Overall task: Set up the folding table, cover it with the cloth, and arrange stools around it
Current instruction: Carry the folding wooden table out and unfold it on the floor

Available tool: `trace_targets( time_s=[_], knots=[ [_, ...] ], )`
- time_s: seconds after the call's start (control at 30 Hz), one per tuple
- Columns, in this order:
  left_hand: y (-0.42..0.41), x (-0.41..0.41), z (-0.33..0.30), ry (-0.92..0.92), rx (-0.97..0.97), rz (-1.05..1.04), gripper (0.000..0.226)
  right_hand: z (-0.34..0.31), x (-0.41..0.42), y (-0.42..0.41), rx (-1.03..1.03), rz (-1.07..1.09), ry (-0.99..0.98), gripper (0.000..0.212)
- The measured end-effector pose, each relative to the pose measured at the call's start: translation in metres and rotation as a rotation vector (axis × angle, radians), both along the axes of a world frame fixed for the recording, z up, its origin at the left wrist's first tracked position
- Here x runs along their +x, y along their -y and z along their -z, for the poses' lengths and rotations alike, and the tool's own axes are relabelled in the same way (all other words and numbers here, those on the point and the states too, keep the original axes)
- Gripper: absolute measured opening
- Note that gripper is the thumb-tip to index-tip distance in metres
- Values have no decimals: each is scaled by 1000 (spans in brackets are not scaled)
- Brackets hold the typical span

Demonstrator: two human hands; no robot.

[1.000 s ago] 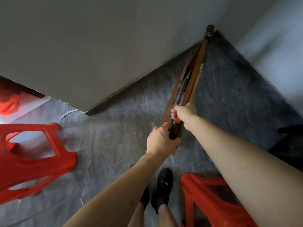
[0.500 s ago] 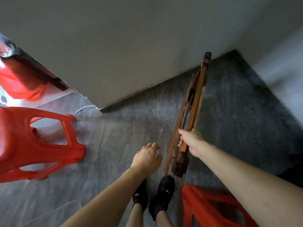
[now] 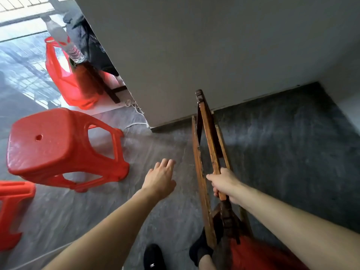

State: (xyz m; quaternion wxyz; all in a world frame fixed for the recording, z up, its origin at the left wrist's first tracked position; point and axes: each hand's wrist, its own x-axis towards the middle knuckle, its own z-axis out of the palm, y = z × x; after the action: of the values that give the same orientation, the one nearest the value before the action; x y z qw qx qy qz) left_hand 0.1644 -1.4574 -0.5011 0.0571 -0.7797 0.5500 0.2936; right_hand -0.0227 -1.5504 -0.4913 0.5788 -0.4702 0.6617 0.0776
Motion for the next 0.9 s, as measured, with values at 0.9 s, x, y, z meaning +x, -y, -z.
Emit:
trace_targets(
  time_s=[0.9],
  knots=[
    [-315, 167, -9, 232, 310, 96, 21, -32, 89, -197, -80, -1518, -116, 8]
  ],
)
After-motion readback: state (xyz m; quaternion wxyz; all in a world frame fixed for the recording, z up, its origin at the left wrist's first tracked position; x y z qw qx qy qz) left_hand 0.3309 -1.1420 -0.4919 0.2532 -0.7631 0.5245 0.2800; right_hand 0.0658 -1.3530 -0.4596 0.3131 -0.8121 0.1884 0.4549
